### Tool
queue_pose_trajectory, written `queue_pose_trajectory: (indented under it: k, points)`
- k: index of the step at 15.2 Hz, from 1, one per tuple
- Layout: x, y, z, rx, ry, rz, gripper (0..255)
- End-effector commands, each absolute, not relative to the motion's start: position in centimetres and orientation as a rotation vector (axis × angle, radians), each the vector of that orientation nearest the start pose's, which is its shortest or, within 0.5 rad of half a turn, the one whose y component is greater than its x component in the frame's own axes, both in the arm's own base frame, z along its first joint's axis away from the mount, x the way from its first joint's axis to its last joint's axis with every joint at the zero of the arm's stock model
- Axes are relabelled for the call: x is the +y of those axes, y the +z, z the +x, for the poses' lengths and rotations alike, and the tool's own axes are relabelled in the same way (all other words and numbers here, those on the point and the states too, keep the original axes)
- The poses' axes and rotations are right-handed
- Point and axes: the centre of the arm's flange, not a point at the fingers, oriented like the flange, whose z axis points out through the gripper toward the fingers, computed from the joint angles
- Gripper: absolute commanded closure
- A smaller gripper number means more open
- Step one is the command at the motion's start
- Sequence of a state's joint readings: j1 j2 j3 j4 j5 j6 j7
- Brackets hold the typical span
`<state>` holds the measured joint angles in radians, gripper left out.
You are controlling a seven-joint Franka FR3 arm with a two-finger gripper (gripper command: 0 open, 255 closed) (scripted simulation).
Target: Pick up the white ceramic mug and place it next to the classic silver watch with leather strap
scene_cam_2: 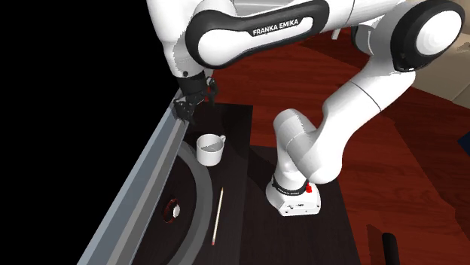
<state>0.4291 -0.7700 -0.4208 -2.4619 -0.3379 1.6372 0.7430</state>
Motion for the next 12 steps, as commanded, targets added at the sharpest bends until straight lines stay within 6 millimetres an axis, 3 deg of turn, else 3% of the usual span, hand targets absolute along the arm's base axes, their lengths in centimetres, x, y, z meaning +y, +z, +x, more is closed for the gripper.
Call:
queue_pose_trajectory:
  k: [1, 3, 12]
  points:
    - [-7.3, 52.4, 31.6, 0.910, 0.118, -3.069, 0]
    - [-9.6, 53.3, 30.4, 0.913, 0.130, -3.048, 0]
    - [-9.7, 49.3, 30.1, 0.913, 0.130, -3.048, 0]
